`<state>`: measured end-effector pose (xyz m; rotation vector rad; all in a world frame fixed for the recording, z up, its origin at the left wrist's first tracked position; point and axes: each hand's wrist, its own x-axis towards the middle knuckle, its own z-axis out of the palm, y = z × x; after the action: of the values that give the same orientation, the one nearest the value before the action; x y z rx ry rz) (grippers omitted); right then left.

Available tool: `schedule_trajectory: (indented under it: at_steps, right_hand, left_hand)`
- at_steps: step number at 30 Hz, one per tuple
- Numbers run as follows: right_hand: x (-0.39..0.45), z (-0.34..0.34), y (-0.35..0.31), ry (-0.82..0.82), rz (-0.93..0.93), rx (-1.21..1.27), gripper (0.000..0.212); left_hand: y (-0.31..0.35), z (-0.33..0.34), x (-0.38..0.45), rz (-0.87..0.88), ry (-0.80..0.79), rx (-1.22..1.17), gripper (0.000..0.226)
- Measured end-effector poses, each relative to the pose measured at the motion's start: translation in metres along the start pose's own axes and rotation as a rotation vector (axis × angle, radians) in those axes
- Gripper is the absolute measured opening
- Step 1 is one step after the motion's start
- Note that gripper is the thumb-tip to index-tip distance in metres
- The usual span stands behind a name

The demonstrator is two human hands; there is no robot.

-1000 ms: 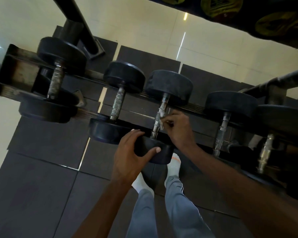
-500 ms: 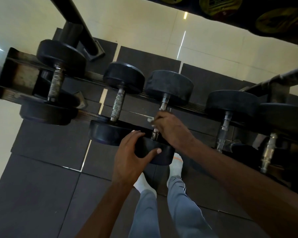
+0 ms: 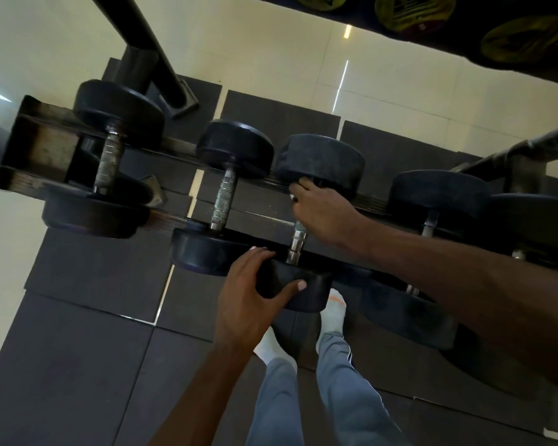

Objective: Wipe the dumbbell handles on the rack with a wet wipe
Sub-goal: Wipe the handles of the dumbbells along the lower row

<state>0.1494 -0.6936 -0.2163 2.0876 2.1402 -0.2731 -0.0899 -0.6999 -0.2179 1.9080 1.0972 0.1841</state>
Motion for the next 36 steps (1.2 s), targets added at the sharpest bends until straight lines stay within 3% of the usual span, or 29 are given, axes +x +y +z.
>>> schedule_trajectory:
  at_steps: [3,6,10,13,16,20,23,25,28,33,36]
  right_hand:
    - [-0.009,0.014,-0.006,0.077,0.08,-0.069,0.015]
    - [-0.015,0.026,-0.017,0.208,0.28,0.047,0.029]
    - [-0.015,0.041,-0.041,0.483,0.687,0.451,0.01]
    - [-0.004,0.039,-0.053,0.699,1.058,0.788,0.016]
    - [0.003,0.032,-0.058,0.823,1.22,0.971,0.018]
    - [0.007,0.03,-0.052,0.863,1.451,1.28,0.013]
    - [0.008,0.036,-0.035,0.694,1.744,1.709,0.011]
    - [0.012,0.042,-0.021,0.62,1.742,1.94,0.015]
    - [0.015,0.051,-0.019,0.563,1.716,1.888,0.017]
    - [-0.002,0.045,-0.034,0.66,1.525,1.892,0.023]
    - [0.009,0.041,-0.021,0.716,1.616,1.93,0.037]
  left_hand:
    - [0.002,0.0,0.0,0.004,-0.005,0.005,0.074]
    - [0.002,0.0,0.0,0.004,0.002,0.015,0.073]
    - [0.003,0.0,-0.001,0.003,-0.009,0.012,0.074]
    - [0.003,0.0,0.0,0.021,0.004,0.012,0.073]
    - [0.001,0.001,0.0,0.022,0.002,0.019,0.074]
    - [0.0,0.001,0.0,0.019,0.001,0.027,0.075]
    - [0.002,0.0,-0.001,0.004,-0.002,0.008,0.075]
    - [0.003,0.0,-0.001,0.013,-0.007,-0.003,0.075]
    - [0.004,-0.002,-0.002,0.022,0.008,-0.005,0.072]
    - [0.004,-0.001,-0.001,0.031,0.023,-0.001,0.07]
    - [0.004,-0.002,0.0,0.045,0.009,0.011,0.07]
